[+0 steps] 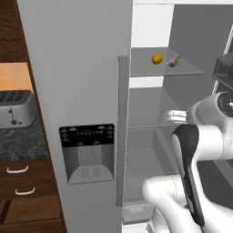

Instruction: Place one lemon and one fish in each tupperware on the nearby counter, to pack two identical lunches.

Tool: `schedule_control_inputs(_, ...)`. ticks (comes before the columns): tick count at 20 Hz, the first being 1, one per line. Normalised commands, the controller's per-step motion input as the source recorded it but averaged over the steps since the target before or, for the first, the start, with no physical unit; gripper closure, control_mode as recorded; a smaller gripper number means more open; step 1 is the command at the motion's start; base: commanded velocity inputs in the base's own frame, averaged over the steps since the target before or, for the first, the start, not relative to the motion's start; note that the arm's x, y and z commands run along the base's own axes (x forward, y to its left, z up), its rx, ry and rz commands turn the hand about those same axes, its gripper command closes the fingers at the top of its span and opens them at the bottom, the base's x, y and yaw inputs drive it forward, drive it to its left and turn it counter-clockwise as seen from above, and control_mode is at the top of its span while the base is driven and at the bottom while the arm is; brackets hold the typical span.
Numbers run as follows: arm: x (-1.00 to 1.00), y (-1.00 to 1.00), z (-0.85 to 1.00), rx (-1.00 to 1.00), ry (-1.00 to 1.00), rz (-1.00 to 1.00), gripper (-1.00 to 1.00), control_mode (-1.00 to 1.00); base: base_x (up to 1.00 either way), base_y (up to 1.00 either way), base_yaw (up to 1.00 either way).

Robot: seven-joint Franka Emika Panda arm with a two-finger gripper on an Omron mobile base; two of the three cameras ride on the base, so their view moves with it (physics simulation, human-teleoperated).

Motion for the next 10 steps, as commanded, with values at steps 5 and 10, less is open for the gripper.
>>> schedule_control_inputs(5, 0.6, 0.0, 0.56, -0.01, -0.26, 0.0, -1.0, -1.0, 0.0, 0.0, 0.0)
schedule_control_inputs(10, 0.31, 0.0, 0.81, 0.0, -0.08, 0.0, -1.0, -1.0, 0.0, 0.0, 0.0)
